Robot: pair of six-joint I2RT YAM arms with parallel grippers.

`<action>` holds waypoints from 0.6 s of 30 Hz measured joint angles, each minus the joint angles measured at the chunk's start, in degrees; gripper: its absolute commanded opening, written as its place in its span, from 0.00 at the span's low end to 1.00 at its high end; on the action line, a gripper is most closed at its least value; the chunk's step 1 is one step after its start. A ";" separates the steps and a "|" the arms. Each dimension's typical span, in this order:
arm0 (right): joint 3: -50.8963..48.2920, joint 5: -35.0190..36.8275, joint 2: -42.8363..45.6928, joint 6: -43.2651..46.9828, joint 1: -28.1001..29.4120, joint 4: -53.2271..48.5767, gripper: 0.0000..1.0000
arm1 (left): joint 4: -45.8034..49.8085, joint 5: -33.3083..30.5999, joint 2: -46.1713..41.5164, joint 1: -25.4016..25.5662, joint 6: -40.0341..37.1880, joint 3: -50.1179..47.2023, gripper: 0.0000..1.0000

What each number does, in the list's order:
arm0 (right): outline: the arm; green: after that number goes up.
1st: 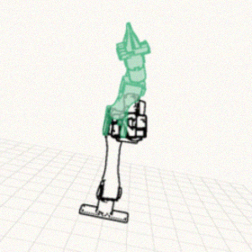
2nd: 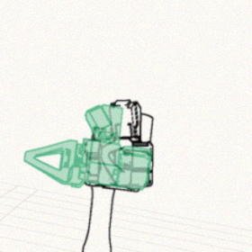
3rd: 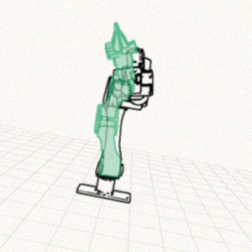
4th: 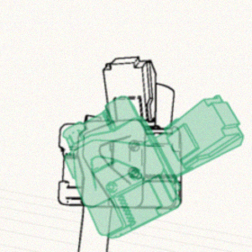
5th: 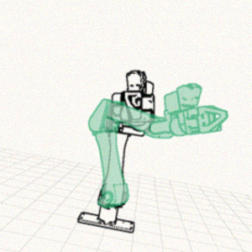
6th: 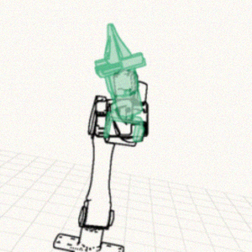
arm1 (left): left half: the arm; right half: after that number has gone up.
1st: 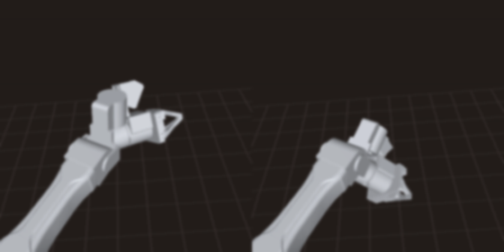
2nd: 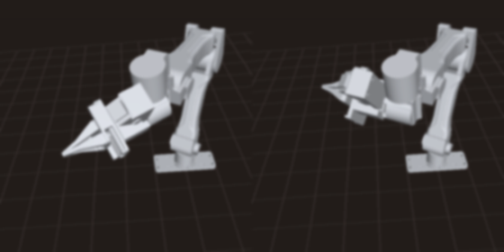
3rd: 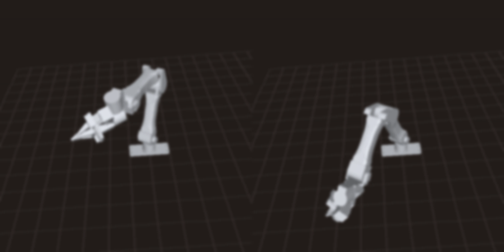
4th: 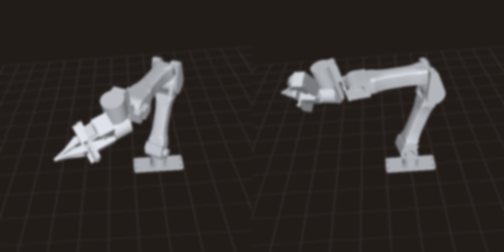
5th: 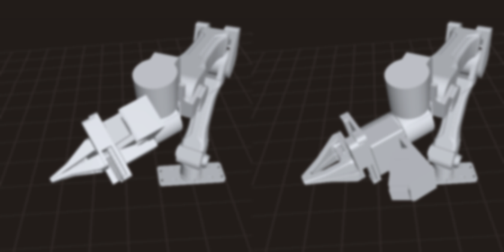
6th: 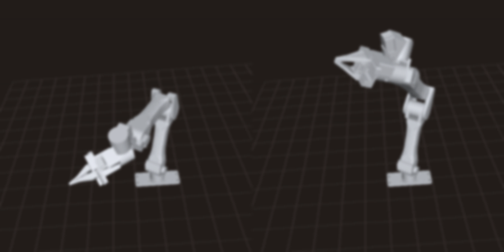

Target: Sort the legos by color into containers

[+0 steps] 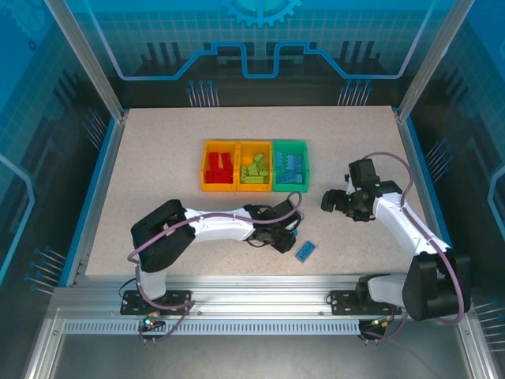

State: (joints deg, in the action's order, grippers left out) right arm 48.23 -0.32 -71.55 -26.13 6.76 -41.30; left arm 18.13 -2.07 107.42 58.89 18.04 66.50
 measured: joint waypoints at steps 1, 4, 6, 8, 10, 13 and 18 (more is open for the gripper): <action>-0.26 -0.09 0.20 -0.02 -0.02 0.04 0.89 | 0.00 -0.17 0.00 0.00 0.04 0.00 0.20; -1.16 -0.20 1.27 -0.13 0.02 0.04 0.89 | 0.02 -0.79 -0.15 -0.31 0.57 0.00 0.20; -1.73 -0.17 2.14 -0.48 0.42 0.02 0.89 | 0.02 -1.22 -0.33 -0.94 1.36 0.00 0.20; -2.54 -0.17 3.19 -1.01 1.68 0.07 0.89 | 0.04 -1.62 -0.68 -2.19 1.62 0.02 0.20; -3.34 -0.20 3.89 -1.79 3.41 0.07 0.88 | 0.39 -2.08 -1.11 -3.76 1.97 0.68 0.21; -4.66 -0.20 4.15 -4.17 6.10 -0.11 0.88 | 0.90 -2.62 -1.42 -6.21 2.38 3.43 0.21; -7.15 -0.81 4.28 -10.97 10.86 -0.37 0.87 | 0.96 -2.89 -1.53 -9.90 2.38 10.27 0.21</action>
State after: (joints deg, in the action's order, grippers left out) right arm 41.08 -1.13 -67.26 -37.10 17.63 -41.67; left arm 19.09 -4.95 105.89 48.99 20.43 76.77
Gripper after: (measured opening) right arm 0.874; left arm 0.246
